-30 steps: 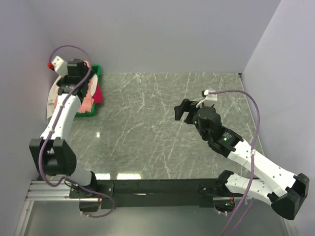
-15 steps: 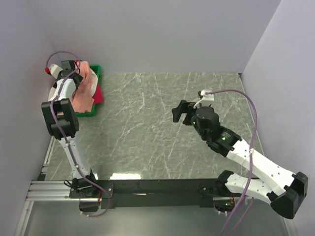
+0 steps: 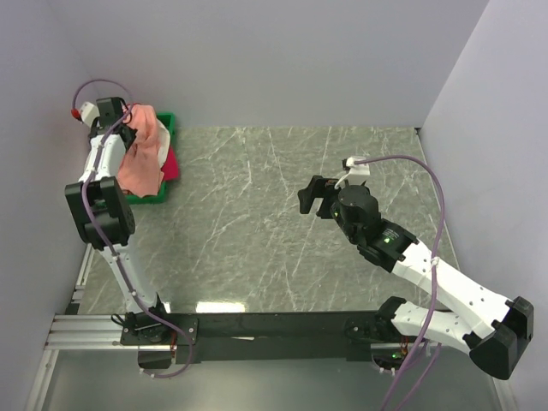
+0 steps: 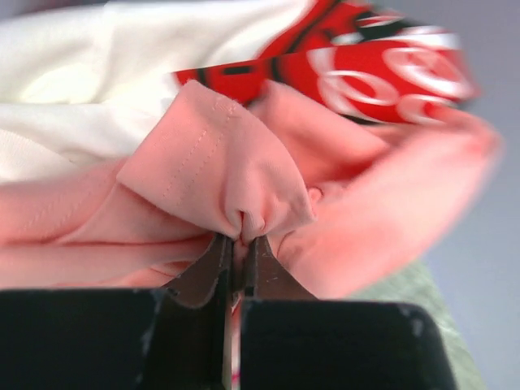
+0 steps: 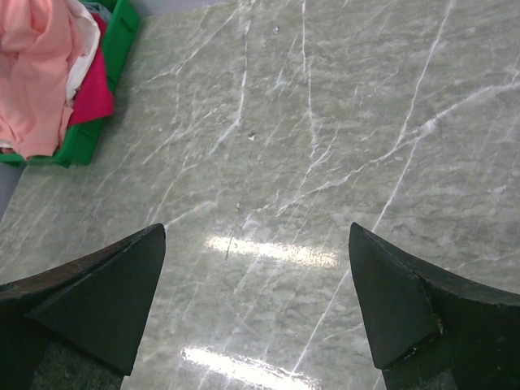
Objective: Fold and stack the t-shirts
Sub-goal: Grab the tshirt from the pile, then move the tshirt to the center of the board
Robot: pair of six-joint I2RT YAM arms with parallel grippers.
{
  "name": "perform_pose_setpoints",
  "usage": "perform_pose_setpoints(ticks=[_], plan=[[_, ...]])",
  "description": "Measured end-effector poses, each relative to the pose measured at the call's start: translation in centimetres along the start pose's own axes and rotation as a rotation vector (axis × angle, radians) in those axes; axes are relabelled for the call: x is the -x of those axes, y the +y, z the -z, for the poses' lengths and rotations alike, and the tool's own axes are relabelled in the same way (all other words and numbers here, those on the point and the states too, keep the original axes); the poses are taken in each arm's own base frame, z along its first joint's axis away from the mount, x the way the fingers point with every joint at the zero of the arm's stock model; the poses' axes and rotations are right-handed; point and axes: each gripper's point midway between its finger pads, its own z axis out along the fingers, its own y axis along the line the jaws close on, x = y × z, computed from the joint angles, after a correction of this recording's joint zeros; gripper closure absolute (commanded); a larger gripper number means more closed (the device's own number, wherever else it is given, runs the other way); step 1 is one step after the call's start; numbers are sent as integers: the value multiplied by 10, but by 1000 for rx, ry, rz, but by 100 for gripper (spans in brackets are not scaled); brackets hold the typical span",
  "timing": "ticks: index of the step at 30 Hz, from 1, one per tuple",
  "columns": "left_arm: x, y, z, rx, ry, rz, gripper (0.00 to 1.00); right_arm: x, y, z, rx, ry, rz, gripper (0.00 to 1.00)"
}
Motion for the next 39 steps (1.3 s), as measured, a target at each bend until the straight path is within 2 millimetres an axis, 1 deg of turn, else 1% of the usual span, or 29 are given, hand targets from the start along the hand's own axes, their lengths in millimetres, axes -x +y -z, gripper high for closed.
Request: perform_pose_setpoints(ticks=[2,6,7,8,10,12,13,15,16,17,18,20,21,23,24,25,26,27,28,29,31,32,34,35,36,37,38,39], plan=[[12,-11,18,-47,-11,7,99,0,0,0,3,1,0,0],[40,-35,66,-159,-46,15,99,-1,1,0,7,5,-1,0],[50,-43,83,-195,-62,18,99,-2,2,0,10,7,-1,0],[56,-49,96,-226,-73,19,99,-2,2,0,11,8,-2,0],[69,-64,131,-298,-102,11,99,-2,2,0,11,7,-3,0],[74,-84,172,-383,-126,-10,99,-1,2,0,10,6,-3,0],[74,-94,188,-420,-134,-22,99,-1,1,0,9,6,-2,0],[65,-120,232,-519,-143,-53,99,0,0,1,1,2,-1,0],[56,-134,256,-576,-139,-77,99,2,0,1,-3,-2,0,0],[43,-151,286,-646,-127,-99,99,3,-1,2,-5,-5,0,0],[32,-163,309,-702,-117,-117,99,5,-1,4,-7,-8,0,0],[4,-186,362,-828,-85,-157,99,14,-1,8,-8,-28,-4,0],[-10,-195,389,-889,-66,-174,99,20,0,11,-7,-42,-9,0],[-35,-205,431,-986,-25,-201,99,29,-1,18,-4,-70,-19,0],[-47,-208,449,-1031,0,-212,99,35,-2,22,-2,-89,-25,0],[-55,-209,459,-1059,15,-212,99,39,-3,26,-3,-103,-30,0],[-60,-209,464,-1074,26,-206,99,44,-4,30,-4,-119,-36,0],[-67,-207,462,-1071,41,-206,99,47,-6,33,-8,-132,-39,0],[-72,-204,456,-1056,53,-202,95,50,-7,35,-13,-144,-44,0],[-77,-203,446,-1035,62,-202,71,53,-9,37,-20,-152,-45,0],[-91,-204,418,-982,92,-206,44,54,-13,37,-40,-160,-44,0],[-102,-206,398,-953,118,-216,27,52,-15,35,-52,-156,-40,0],[-123,-210,355,-902,184,-221,23,46,-20,30,-81,-138,-27,0],[-133,-208,333,-867,213,-222,20,40,-22,26,-98,-119,-18,0],[-149,-200,308,-819,252,-235,19,34,-25,21,-116,-100,-9,0],[-165,-185,282,-760,287,-242,19,28,-28,17,-134,-77,-2,0],[-179,-170,265,-711,317,-247,21,20,-31,12,-154,-54,6,0],[-201,-142,248,-639,364,-263,23,14,-36,7,-174,-33,10,0]])
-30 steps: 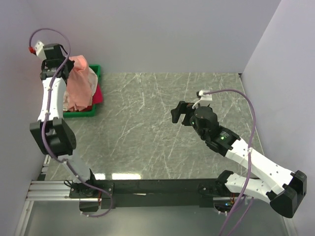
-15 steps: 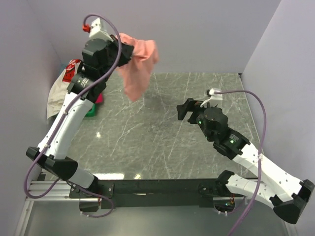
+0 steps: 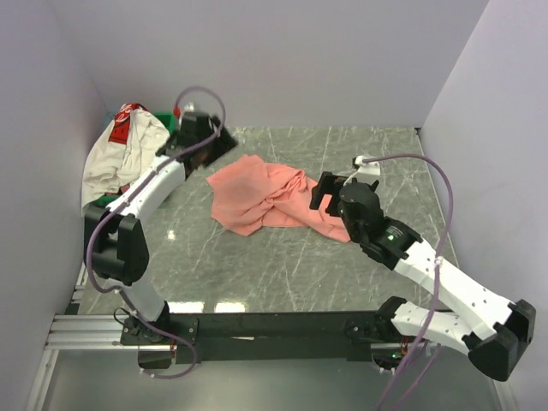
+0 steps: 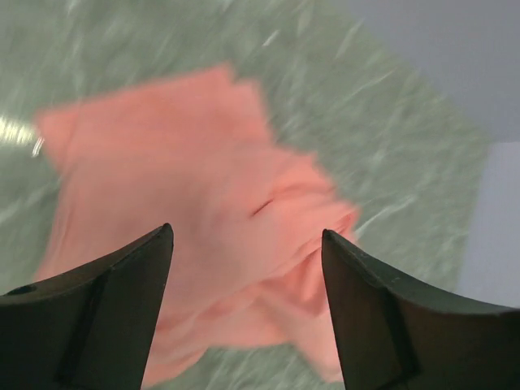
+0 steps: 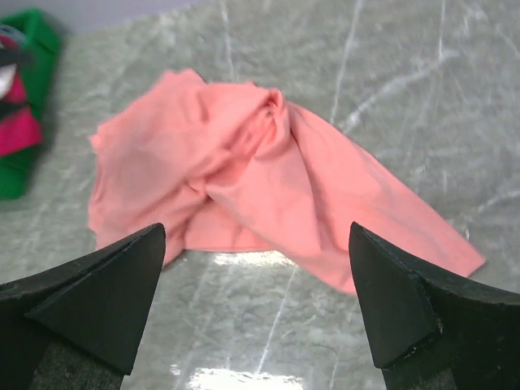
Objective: Fold and stack the t-shirts
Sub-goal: Move the tshirt to the center of the board
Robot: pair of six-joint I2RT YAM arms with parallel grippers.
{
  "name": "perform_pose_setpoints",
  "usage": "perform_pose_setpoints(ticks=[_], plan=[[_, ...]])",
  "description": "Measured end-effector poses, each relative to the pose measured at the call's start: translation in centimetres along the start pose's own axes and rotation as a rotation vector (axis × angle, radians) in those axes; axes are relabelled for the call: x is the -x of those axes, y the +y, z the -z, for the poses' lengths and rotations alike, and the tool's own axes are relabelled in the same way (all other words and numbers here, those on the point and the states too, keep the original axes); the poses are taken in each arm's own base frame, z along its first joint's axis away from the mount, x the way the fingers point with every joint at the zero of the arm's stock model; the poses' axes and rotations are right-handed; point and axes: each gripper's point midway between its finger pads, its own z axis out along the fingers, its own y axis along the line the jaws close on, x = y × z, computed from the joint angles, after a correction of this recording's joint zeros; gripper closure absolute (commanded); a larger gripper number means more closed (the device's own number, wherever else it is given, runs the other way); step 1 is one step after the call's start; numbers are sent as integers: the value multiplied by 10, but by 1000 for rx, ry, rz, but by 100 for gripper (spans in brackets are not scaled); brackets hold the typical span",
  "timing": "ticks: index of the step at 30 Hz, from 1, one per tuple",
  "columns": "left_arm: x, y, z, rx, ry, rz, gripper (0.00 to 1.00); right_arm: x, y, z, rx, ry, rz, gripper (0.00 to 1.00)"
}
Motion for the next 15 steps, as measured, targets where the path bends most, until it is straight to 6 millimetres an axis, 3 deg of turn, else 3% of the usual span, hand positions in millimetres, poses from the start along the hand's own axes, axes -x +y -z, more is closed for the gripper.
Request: perform_pose_setpoints(ticks=[3,6,9,11,15], plan=[[-61,54,9,124,114,34,32,-19,-12,-14,-51,51,-6,2],[-105,88,46,202,161,52,37,-44,-29,-29,-104,120,-24,4],[-121,97,75,192,139,71,38,-70,-43,-44,-147,197,-41,7],[-127,109,84,200,123,83,37,-87,-50,-51,-165,243,-53,8],[-138,129,65,270,131,81,38,-115,-50,-54,-152,319,-81,12]])
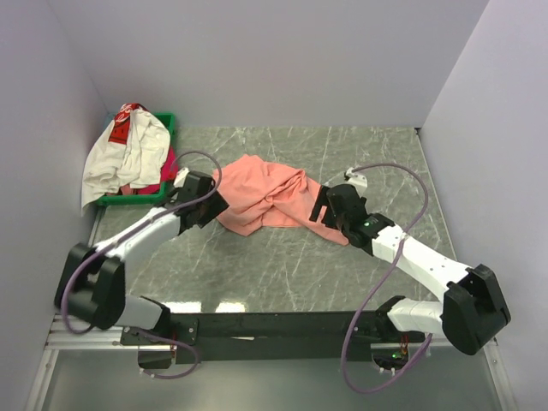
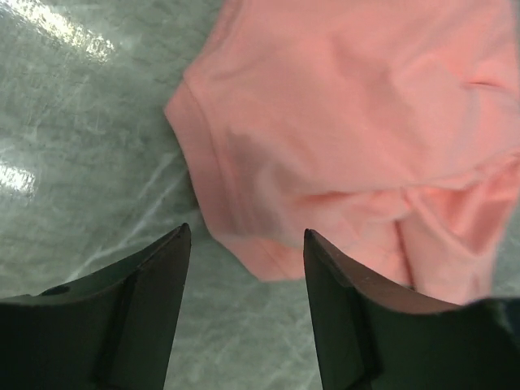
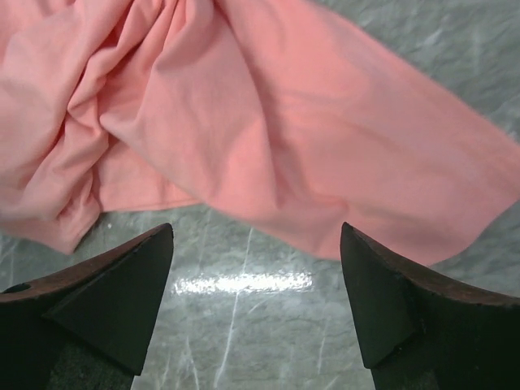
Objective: Fold and stack the t-shirts
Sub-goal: Move the tshirt to the center of the board, then flatten the tshirt out
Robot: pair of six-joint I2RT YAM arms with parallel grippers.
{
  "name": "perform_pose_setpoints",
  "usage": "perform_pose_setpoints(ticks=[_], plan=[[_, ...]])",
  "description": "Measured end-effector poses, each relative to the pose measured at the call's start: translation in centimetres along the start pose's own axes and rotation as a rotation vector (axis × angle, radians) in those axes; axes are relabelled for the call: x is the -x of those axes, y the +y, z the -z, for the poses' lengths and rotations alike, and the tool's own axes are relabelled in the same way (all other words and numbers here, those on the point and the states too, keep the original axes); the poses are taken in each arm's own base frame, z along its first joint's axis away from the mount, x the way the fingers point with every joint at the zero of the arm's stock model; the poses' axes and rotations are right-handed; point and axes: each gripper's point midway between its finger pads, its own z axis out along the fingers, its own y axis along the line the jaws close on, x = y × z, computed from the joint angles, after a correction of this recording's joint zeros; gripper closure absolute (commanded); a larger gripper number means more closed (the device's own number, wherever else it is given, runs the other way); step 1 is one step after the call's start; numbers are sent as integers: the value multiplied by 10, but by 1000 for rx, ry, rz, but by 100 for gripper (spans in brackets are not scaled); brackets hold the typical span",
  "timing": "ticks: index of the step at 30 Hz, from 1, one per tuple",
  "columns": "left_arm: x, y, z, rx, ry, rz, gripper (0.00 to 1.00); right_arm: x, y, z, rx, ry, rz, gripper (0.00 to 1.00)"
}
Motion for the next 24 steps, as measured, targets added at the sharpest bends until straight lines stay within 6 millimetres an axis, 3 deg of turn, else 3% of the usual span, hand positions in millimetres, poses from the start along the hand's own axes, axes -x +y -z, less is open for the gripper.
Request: perform_pose_setpoints(ticks=[3,6,11,17,20,24], plan=[[-12,7,-29,51,47,-10,40,-12,2,-3,24,29,-27,12],[-23,6,-39,47,80,-21,40,-28,-4,-6,21,61,-45,12],[-37,-18,-33,-36,109,-34,39,-48,-15,-10,3,98,-62,12],[-75,-41,-16,-103,162,-103,38,-61,-20,-23,-34,123,-73,12],[-95,-44,-14,-105,188,-140,39,-68,-27,-32,-76,130,-61,12],[-111,-35,-28,-46,207,-178,39,-77,-36,-45,-136,152,-36,13]])
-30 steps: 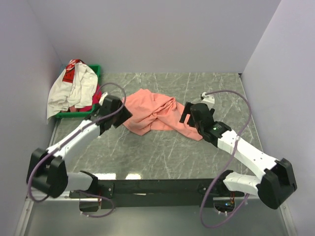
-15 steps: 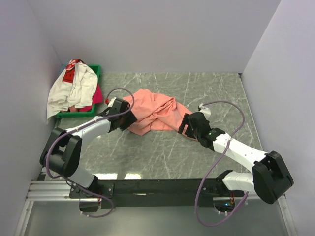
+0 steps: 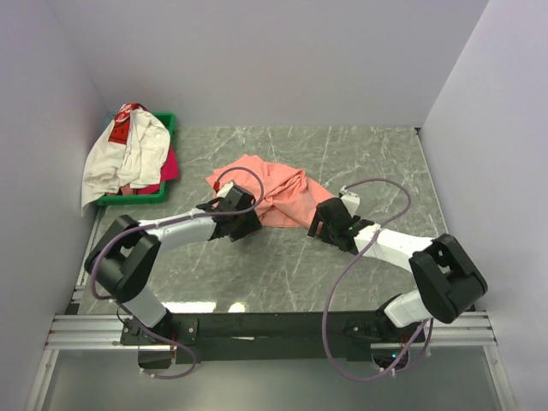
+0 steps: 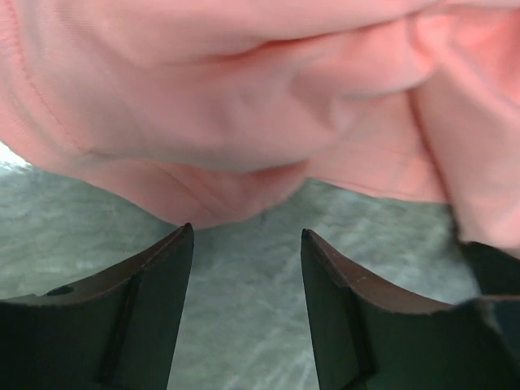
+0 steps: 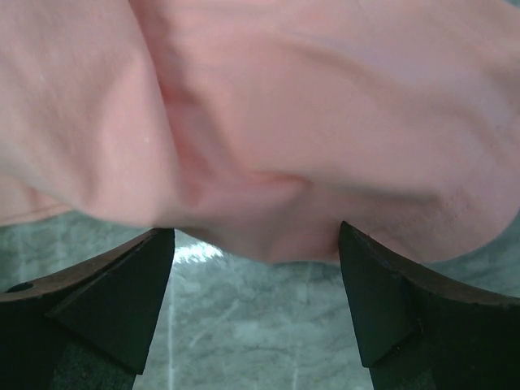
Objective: Fold and stack the t-shirts
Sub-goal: Flatten the tshirt out
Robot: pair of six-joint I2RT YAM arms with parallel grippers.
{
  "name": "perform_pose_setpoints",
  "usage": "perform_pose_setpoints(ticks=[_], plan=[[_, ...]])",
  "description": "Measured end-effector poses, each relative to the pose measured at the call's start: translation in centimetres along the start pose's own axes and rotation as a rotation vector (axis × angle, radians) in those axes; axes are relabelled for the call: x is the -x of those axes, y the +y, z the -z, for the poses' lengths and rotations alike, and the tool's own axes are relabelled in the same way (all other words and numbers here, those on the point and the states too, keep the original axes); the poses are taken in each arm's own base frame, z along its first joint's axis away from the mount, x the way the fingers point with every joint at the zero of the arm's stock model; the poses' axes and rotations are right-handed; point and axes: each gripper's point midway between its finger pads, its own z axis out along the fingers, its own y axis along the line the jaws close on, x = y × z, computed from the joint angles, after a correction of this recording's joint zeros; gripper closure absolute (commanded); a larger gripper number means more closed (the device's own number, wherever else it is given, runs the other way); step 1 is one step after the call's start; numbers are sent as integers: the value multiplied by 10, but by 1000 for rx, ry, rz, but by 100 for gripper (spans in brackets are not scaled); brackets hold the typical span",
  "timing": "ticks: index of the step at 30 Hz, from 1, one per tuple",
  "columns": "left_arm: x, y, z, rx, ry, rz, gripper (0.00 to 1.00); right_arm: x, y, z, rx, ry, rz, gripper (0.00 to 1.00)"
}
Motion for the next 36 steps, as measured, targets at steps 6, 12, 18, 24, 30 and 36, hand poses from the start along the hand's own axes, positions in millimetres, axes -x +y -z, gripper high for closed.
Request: perform_pose_setpoints(ticks=[6,12,18,24,30,36], plan=[[3,12,-14,91,-32,-25,48,14,10,-10,-24,-27,6,31],[14,10,-26,137,-72,-61,88,33,15,-11,-30,-59,6,99],[46,15,-5,150,-129,-54,99,70,4,-6,-62,-108,-45,100],[117,4,74,74,-307,5,99,129,-4,39,-65,-223,-72,100],[172,-20,166,-87,-491,39,99,212,-14,98,-59,-408,-116,96],[199,6,155,-28,-496,84,99,280,-37,75,-166,-429,-157,41]])
